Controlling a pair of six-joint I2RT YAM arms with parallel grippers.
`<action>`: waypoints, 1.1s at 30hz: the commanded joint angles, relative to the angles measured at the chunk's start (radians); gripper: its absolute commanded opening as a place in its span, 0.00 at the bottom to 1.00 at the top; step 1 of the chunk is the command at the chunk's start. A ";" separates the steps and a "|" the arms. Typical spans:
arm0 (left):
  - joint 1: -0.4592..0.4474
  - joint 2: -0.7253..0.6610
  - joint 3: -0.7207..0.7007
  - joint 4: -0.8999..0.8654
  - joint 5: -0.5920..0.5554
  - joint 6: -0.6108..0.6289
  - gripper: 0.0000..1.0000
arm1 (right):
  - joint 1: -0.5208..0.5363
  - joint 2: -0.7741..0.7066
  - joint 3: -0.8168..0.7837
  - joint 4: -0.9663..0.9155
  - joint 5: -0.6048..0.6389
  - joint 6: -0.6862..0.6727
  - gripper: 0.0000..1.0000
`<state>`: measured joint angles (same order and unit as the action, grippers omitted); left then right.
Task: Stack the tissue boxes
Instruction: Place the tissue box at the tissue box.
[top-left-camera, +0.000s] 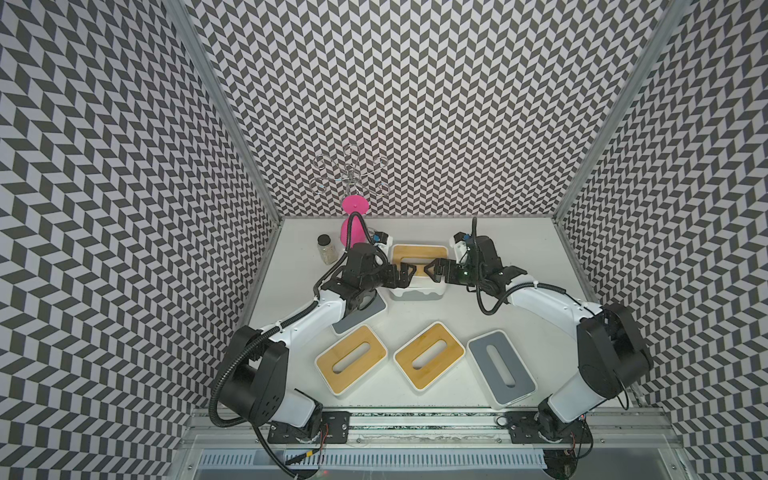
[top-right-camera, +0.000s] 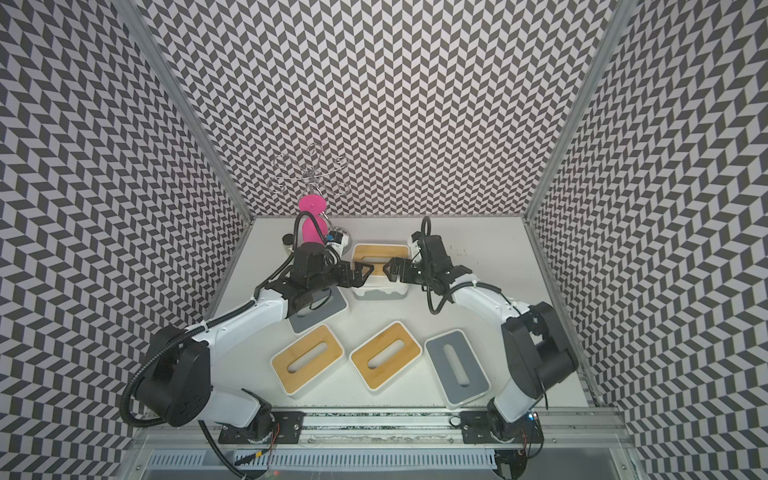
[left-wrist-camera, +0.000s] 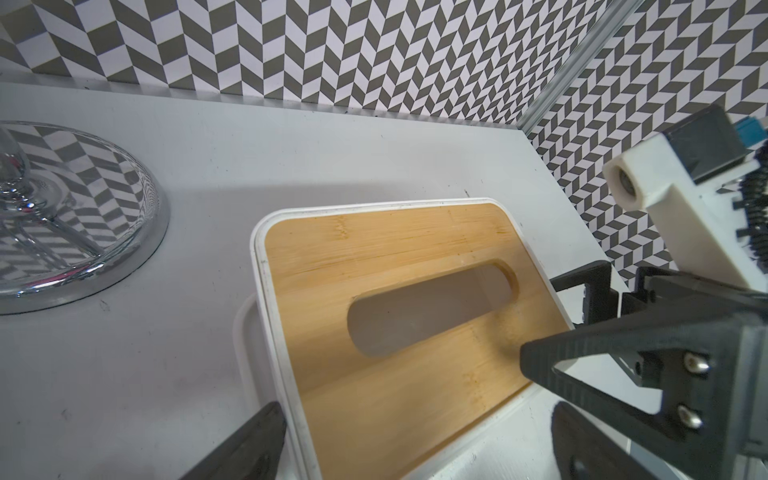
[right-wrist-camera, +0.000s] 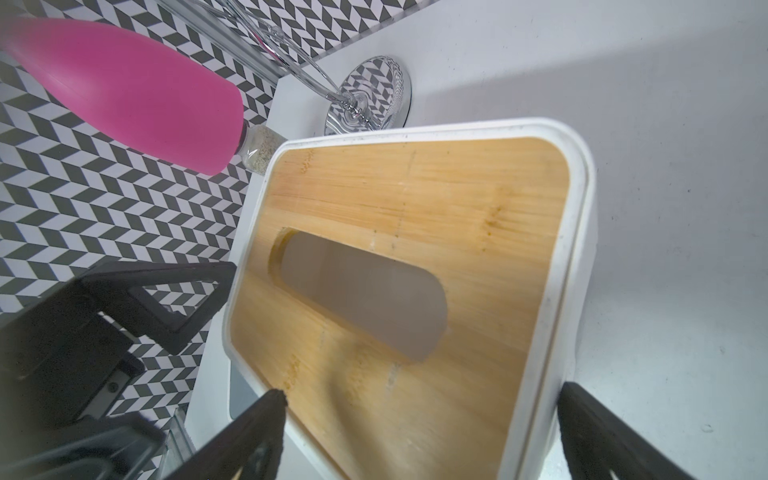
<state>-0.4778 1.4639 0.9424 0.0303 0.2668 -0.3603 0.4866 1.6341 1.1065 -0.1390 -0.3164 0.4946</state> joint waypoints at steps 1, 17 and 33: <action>-0.018 -0.037 -0.009 0.040 -0.006 -0.023 1.00 | 0.007 0.020 0.050 0.033 -0.017 -0.024 0.99; -0.018 -0.074 -0.022 0.043 -0.049 -0.055 0.99 | -0.013 0.013 0.085 -0.028 0.018 -0.057 0.99; -0.016 -0.149 -0.035 -0.011 -0.112 -0.050 1.00 | -0.015 -0.115 0.024 -0.004 0.012 -0.062 0.99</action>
<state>-0.4911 1.3563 0.9253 0.0410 0.1795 -0.4129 0.4751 1.5711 1.1538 -0.1875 -0.3042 0.4446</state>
